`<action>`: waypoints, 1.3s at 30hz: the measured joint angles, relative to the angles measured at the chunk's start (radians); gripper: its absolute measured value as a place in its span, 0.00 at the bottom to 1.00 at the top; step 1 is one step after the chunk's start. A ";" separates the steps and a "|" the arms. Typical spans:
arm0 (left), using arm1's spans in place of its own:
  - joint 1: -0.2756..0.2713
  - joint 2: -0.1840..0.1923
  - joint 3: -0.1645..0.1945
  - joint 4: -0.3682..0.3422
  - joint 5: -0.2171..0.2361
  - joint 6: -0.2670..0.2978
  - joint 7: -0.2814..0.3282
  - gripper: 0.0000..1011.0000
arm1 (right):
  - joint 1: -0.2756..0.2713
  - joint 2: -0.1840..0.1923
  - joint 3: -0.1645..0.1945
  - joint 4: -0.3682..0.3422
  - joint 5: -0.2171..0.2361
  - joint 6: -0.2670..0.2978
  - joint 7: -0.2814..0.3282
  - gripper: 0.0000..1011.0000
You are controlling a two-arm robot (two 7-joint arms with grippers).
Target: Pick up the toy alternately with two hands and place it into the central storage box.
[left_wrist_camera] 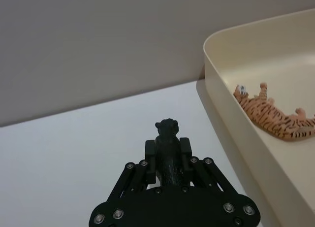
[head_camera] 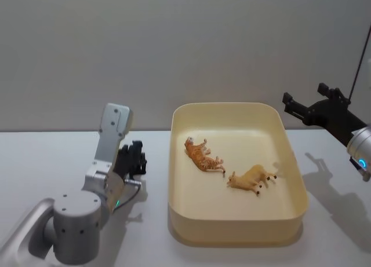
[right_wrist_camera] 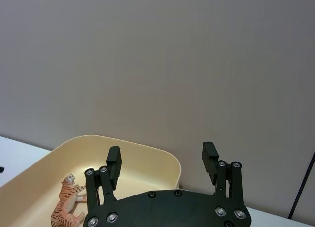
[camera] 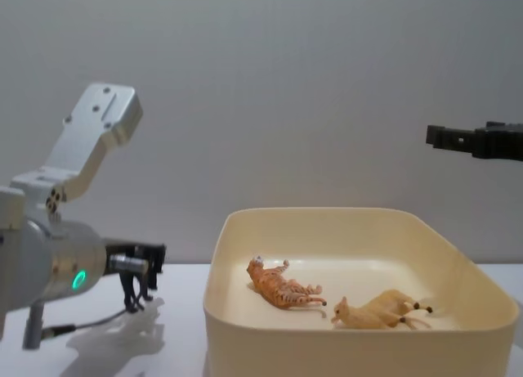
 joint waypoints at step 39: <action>-0.317 -0.097 -0.069 0.175 0.030 -0.155 -0.358 0.26 | 0.000 0.000 0.000 0.000 0.000 0.000 0.000 0.99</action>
